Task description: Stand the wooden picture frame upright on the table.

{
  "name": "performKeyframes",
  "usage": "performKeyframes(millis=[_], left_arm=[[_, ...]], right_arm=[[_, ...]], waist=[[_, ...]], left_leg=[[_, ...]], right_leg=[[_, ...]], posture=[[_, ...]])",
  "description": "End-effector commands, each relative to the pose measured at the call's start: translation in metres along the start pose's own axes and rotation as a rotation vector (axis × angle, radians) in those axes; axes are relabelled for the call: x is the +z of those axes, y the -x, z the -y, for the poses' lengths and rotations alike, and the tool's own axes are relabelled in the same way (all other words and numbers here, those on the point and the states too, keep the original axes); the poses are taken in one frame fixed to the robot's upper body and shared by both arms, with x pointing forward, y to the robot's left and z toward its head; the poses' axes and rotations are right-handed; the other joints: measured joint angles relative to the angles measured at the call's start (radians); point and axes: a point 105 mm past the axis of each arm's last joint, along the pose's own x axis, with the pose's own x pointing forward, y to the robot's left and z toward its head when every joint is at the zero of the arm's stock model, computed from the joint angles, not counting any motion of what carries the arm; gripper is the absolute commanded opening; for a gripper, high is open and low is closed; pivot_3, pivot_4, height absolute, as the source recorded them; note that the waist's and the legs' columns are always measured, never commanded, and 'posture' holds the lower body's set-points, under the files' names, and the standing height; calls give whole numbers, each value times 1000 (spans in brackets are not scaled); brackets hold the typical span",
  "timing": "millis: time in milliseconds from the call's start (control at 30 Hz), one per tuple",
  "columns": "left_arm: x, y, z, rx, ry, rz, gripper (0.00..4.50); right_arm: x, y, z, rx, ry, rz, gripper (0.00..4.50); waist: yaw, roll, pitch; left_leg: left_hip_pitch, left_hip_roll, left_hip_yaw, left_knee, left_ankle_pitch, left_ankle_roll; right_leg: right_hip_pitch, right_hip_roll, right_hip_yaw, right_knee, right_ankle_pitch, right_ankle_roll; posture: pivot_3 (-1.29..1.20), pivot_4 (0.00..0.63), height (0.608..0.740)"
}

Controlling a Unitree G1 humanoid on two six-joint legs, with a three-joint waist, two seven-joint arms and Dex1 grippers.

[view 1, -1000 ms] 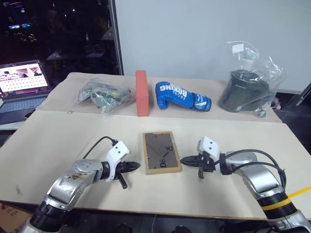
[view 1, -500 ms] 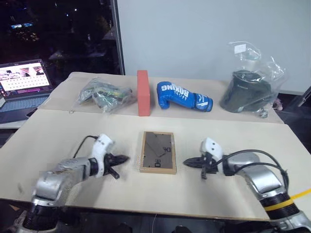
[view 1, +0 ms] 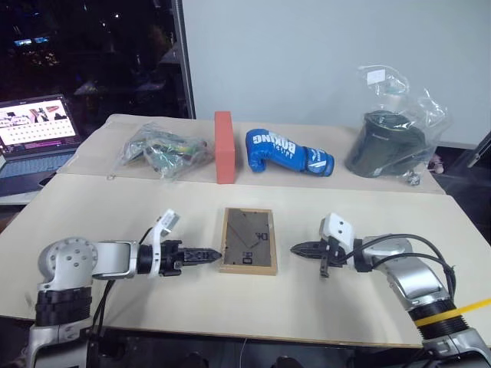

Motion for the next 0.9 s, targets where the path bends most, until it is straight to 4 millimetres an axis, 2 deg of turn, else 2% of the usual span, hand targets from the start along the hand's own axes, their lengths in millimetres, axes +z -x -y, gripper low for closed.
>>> performKeyframes(millis=[33, 167, 233, 367, 567, 700, 833, 900], left_arm=[[1, -15, 8, -47, 28, -22, 4441], [-2, -42, 18, -107, 65, -35, 4441], [-3, -49, 21, -128, 86, -39, 4441], [-3, -46, 22, -134, 92, -41, 4441], [12, -38, 22, -147, 120, 17, 4441], [20, -38, 26, -183, 146, 59, 3500], [22, -39, 29, -203, 153, 69, 2228], [18, -42, 27, -185, 150, 59, 1441]], right_arm=[[9, -3, -6, 11, 24, 50, 0], [11, -12, -19, 30, 4, 74, 0], [12, -14, -23, 35, -2, 80, 0], [10, -14, -26, 31, -3, 68, 0], [7, -12, -25, 17, -9, 60, 0], [4, -10, -23, 13, -7, 54, 0], [5, -8, -21, 7, -18, 60, 0], [4, -3, -20, 0, -46, 65, 0]], waist=[[4, 0, 0], [11, 0, 0], [11, 0, 0], [10, 0, 0], [9, 0, 0], [8, 0, 0], [8, 0, 0], [9, 0, 0]], left_leg=[[0, 0, 0, 0, 0, 0], [0, 0, 0, 0, 0, 0], [0, -1, 0, 0, 0, 0], [0, -1, 0, 0, 0, 0], [0, -1, 0, 0, 0, -1], [0, -1, -1, 0, 0, -1], [0, -1, -1, 0, 0, -1], [0, -1, -1, 0, 0, -1]], right_leg=[[0, 0, 0, 0, 1, -1], [1, 0, 0, 0, 1, -1], [1, 0, 0, 0, 1, -1], [1, 0, 0, 0, 1, -2], [1, 0, 0, 0, 1, -2], [0, 0, 0, 0, 1, -2], [0, 0, 0, 0, 1, -2], [0, 0, 0, 0, 1, -2]], posture=[[0, 150, 665], [0, 150, 665], [0, 150, 665], [0, 150, 665], [0, 150, 665], [0, 150, 665], [0, 150, 665], [0, 150, 665]])
